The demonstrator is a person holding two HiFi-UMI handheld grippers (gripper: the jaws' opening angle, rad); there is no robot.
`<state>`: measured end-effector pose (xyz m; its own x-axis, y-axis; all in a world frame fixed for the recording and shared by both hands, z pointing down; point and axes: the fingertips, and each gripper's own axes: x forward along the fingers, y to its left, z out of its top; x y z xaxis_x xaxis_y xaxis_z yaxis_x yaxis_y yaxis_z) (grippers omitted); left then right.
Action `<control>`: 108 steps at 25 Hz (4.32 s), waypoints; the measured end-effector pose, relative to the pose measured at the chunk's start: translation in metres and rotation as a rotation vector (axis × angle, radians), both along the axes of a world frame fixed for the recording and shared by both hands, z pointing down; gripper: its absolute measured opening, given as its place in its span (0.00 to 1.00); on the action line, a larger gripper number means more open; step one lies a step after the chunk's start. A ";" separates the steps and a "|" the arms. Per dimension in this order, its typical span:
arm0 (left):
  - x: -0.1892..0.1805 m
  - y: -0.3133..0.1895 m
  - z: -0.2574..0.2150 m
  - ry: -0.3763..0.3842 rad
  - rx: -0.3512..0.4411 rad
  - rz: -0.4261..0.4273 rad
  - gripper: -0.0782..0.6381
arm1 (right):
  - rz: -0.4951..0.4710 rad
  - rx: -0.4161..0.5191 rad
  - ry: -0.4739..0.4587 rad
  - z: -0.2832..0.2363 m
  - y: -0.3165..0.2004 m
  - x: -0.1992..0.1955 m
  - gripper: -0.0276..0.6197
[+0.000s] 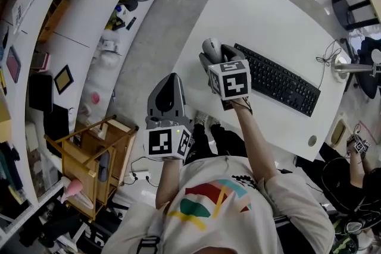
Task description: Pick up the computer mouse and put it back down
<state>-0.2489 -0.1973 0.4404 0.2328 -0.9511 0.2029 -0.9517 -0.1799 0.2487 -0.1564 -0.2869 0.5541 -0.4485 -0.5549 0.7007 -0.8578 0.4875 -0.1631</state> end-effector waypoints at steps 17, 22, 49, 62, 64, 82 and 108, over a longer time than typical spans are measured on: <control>0.119 -0.012 -0.156 -0.094 0.327 0.288 0.17 | 0.227 0.536 -0.235 -0.260 0.048 0.128 0.51; 0.174 0.000 -0.186 -0.081 0.403 0.420 0.17 | 0.338 0.618 -0.238 -0.284 0.095 0.192 0.51; 0.294 0.034 -0.189 0.015 0.392 0.688 0.17 | 0.526 0.643 -0.210 -0.277 0.171 0.296 0.51; 0.276 0.016 -0.116 0.019 0.219 0.633 0.17 | 0.547 0.401 -0.168 -0.178 0.162 0.294 0.51; 0.278 0.017 -0.088 0.011 0.170 0.647 0.17 | 0.560 0.325 -0.162 -0.142 0.166 0.294 0.51; 0.266 0.029 0.086 -0.102 -0.116 0.688 0.17 | 0.615 -0.071 -0.037 0.067 0.210 0.290 0.51; 0.262 0.022 0.042 -0.115 -0.030 0.658 0.17 | 0.648 0.078 0.032 0.005 0.179 0.305 0.51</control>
<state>0.0130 -0.1756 0.4825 0.7378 -0.6118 0.2853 -0.6667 -0.7266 0.1660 0.1485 -0.1083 0.5588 0.0144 -0.7557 0.6547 -0.9856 -0.1209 -0.1179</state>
